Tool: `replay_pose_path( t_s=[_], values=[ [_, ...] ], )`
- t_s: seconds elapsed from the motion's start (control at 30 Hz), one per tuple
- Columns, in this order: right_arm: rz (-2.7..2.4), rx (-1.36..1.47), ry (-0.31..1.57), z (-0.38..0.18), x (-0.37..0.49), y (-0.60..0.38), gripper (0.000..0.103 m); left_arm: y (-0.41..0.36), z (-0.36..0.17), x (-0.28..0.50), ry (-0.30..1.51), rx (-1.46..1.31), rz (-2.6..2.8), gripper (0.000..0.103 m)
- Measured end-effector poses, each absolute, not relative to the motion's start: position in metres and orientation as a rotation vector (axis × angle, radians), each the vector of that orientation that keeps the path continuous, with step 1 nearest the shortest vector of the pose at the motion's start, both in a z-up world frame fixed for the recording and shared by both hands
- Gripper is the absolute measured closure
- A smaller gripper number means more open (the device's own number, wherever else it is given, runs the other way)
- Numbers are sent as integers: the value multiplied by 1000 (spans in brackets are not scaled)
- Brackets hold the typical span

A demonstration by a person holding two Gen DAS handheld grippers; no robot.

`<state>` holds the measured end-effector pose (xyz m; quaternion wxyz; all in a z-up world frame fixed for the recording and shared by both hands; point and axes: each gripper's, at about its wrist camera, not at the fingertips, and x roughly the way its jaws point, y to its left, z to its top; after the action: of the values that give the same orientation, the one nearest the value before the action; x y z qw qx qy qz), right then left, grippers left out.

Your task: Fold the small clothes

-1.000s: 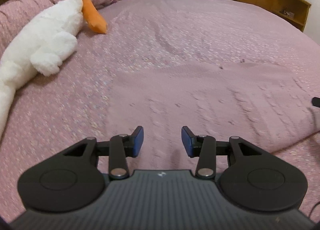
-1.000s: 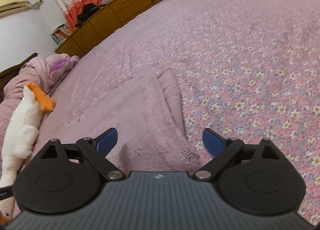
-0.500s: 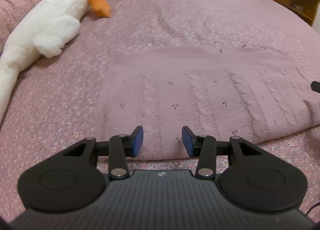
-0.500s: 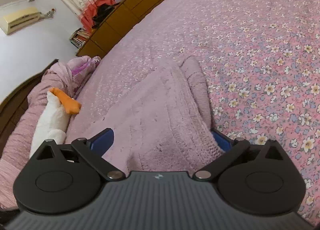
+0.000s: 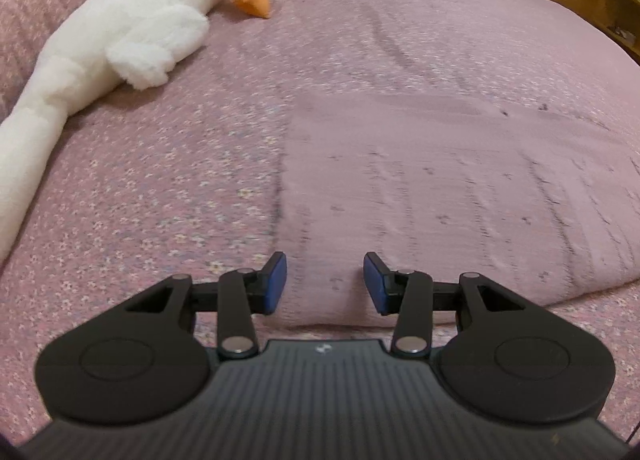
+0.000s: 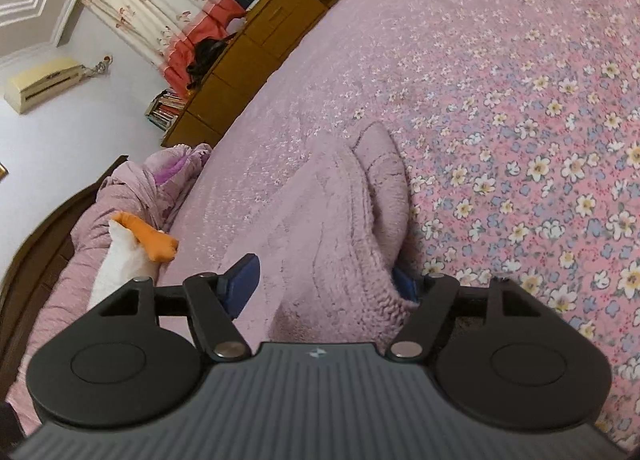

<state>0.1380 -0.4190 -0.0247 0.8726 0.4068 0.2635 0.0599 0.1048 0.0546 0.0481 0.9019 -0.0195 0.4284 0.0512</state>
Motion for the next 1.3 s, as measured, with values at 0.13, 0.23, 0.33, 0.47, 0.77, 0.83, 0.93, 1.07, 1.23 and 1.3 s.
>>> replay_pose_path(
  t_s=[0.13, 0.23, 0.33, 0.47, 0.77, 0.83, 0.93, 1.07, 1.23, 1.3],
  values=[
    [119, 824, 528, -25, 141, -415, 39, 68, 43, 108, 882, -69, 115, 58],
    [108, 784, 520, -23, 140, -414, 65, 76, 41, 111, 867, -109, 104, 58],
    [86, 784, 533, -21, 143, -413, 61, 83, 38, 120, 861, -129, 103, 58],
    [36, 875, 522, -31, 150, -415, 50, 92, 40, 128, 850, -134, 106, 58],
    [-52, 860, 541, -26, 168, -408, 73, 102, 27, 134, 862, -149, 44, 53],
    [-53, 819, 528, -15, 170, -402, 75, 104, 25, 132, 861, -160, 33, 53],
    [-43, 736, 495, 7, 171, -387, 76, 108, 22, 132, 867, -190, 25, 53],
    [-26, 558, 506, 43, 178, -353, 77, 110, 20, 131, 865, -203, 24, 53],
    [14, 447, 502, 79, 184, -312, 78, 108, 21, 131, 859, -183, 20, 53],
    [46, 439, 498, 93, 185, -297, 79, 107, 22, 133, 852, -151, 18, 51]
  ],
)
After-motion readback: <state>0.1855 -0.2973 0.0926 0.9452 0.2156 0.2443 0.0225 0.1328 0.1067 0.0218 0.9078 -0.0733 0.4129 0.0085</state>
